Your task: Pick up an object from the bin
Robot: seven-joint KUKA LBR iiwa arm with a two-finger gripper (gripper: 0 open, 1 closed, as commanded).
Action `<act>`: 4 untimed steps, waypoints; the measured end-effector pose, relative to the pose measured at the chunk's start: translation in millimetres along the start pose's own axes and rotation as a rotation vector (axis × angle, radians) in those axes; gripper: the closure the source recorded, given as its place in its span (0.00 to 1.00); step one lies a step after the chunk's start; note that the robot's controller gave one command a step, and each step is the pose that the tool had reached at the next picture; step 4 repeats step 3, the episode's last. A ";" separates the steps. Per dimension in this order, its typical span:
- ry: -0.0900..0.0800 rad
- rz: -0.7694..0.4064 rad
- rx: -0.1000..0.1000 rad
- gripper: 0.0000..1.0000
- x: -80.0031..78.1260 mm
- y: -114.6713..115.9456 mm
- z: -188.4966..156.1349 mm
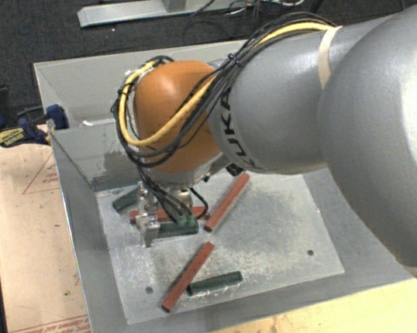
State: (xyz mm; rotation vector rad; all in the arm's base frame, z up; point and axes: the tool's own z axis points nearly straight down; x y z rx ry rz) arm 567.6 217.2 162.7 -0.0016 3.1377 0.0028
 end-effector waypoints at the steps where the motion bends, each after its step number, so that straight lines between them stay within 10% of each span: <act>1: 0.001 0.002 0.000 1.00 -0.4 -0.2 -2.8; 4: 0.003 0.046 0.000 1.00 -2.7 -0.5 -66.5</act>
Offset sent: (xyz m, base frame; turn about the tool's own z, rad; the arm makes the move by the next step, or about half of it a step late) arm 0.0054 0.0134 0.0498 0.0534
